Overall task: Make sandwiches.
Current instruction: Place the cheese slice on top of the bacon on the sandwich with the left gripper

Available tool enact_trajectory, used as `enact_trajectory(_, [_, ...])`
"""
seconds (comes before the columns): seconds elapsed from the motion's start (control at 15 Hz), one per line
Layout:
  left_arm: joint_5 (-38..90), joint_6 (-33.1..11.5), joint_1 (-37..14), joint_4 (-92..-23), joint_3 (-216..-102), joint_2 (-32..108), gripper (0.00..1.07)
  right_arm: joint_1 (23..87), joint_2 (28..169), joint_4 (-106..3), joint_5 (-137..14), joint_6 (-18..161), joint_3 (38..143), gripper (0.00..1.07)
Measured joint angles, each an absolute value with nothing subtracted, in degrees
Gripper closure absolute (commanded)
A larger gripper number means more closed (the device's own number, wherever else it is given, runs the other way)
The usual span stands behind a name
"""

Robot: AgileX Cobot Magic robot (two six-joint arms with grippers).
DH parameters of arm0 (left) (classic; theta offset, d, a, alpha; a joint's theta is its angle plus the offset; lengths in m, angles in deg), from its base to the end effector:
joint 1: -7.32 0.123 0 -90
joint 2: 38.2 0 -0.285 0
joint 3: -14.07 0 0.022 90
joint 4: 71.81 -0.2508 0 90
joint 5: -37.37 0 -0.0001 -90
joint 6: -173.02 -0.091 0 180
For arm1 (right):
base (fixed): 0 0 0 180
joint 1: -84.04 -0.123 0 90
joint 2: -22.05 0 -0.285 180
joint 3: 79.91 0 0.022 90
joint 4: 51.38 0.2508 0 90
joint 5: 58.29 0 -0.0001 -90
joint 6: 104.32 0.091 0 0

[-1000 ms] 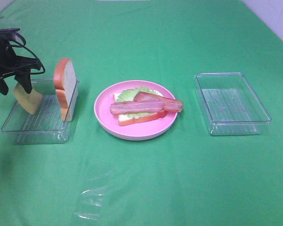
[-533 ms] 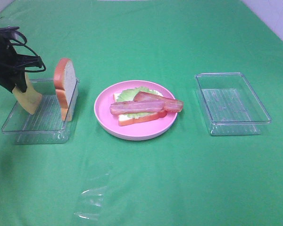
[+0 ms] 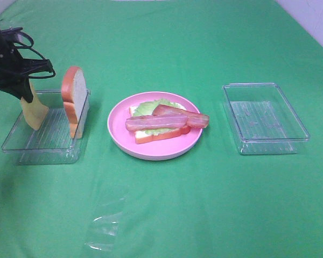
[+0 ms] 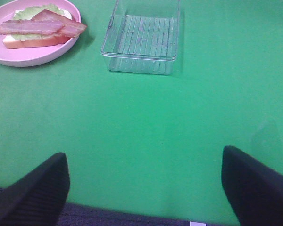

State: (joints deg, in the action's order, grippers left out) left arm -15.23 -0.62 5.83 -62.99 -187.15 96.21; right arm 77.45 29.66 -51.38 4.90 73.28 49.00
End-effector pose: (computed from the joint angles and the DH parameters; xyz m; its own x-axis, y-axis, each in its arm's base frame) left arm 0.4608 -0.0231 0.1606 -0.9589 -0.1771 -0.2218 -0.1418 0.9758 -0.1665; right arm -0.0024 -0.0003 0.2617 -0.5195 -0.1022 -0.8483 -0.1366 0.9900 -0.0356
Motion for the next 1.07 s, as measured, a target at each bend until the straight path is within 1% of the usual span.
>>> enact_trajectory(0.13, [-15.2,-0.6,5.8,-61.0,-187.1,94.5,1.07,77.5,29.7,-51.4,4.9,73.3,49.0,0.23])
enact_trajectory(0.27, [-15.3,-0.6,5.8,-60.4,-187.9,92.0,1.07,77.5,29.7,-51.4,4.9,73.3,49.0,0.23])
enact_trajectory(0.53, [-15.3,-0.6,5.6,-58.8,-195.6,85.8,1.07,77.5,29.7,-51.4,4.9,73.3,49.0,0.23])
enact_trajectory(0.6, [-15.3,-0.6,3.8,-57.9,-199.8,84.1,1.07,77.5,29.7,-51.4,4.9,73.3,49.0,0.23])
enact_trajectory(0.67, [-15.3,-0.6,2.2,-57.8,-200.9,83.9,1.07,77.5,29.7,-51.4,4.9,73.3,49.0,0.23])
enact_trajectory(0.8, [-15.0,-0.6,-1.4,-57.0,-201.2,84.1,1.07,77.5,29.7,-51.4,4.9,73.3,49.0,0.23])
enact_trajectory(0.93, [-14.1,-0.7,-5.6,-53.4,-201.2,84.7,1.07,77.5,29.7,-51.4,4.9,73.3,49.0,0.23])
enact_trajectory(1.0, [-13.9,-1.7,-8.0,-51.5,-201.2,85.4,1.07,77.5,29.7,-51.4,4.9,73.3,49.0,0.23])
enact_trajectory(1.07, [-13.9,-2.2,-9.0,-50.8,-201.2,85.8,1.07,77.5,29.7,-51.4,4.9,73.3,49.0,0.23])
